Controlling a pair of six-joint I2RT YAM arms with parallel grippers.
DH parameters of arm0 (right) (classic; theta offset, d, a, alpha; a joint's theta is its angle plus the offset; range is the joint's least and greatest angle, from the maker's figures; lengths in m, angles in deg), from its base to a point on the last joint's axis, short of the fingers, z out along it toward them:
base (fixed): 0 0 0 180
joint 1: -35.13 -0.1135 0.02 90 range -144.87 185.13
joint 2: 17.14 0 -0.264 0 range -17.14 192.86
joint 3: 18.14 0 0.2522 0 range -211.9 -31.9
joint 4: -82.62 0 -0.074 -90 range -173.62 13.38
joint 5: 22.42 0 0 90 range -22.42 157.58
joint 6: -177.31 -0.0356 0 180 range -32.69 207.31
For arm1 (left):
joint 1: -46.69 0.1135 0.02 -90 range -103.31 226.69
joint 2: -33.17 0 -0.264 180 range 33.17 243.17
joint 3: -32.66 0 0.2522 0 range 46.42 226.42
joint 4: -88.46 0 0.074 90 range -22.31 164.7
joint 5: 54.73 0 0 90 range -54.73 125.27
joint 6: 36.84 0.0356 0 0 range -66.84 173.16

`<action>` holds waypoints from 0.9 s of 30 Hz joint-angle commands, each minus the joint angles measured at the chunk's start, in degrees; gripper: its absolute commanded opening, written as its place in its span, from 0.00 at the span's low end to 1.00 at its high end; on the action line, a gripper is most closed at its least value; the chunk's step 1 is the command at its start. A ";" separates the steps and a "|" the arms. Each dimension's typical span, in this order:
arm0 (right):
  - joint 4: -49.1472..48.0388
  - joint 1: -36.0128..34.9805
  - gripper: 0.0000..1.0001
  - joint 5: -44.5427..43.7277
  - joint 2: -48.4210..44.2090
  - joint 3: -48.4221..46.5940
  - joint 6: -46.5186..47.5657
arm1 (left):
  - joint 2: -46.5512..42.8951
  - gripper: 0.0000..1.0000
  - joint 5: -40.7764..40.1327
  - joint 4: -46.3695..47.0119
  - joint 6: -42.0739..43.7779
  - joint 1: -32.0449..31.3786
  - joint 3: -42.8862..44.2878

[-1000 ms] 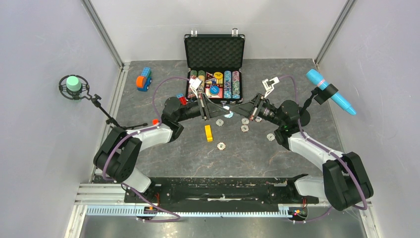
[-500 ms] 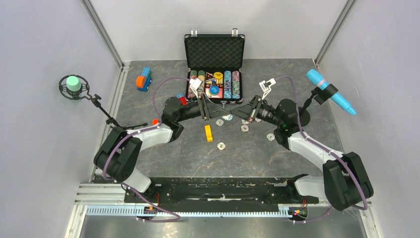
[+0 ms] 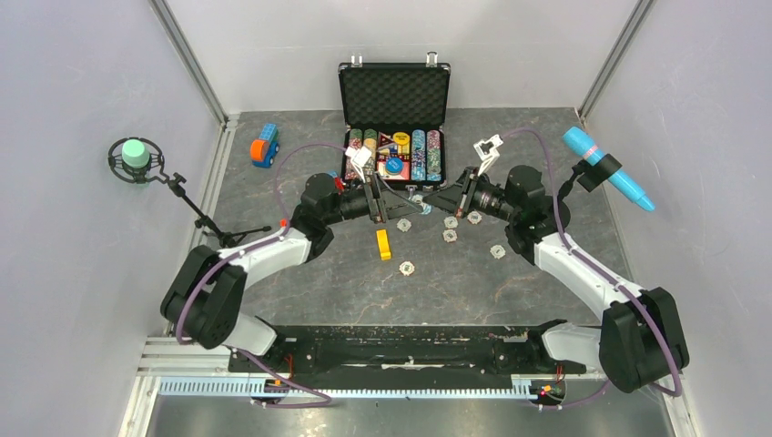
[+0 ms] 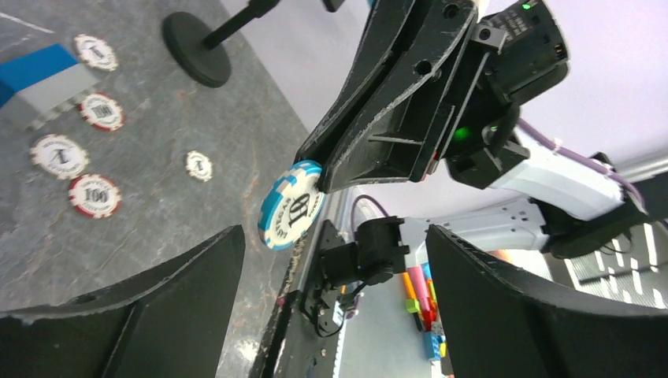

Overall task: Pack up texas hold em set
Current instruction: Pick up the poker chip from the center of the board.

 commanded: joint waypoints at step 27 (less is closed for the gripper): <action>18.25 -1.34 0.00 -4.00 -2.34 -13.44 8.04 | -13.99 1.00 -51.07 10.60 59.23 -21.52 -14.68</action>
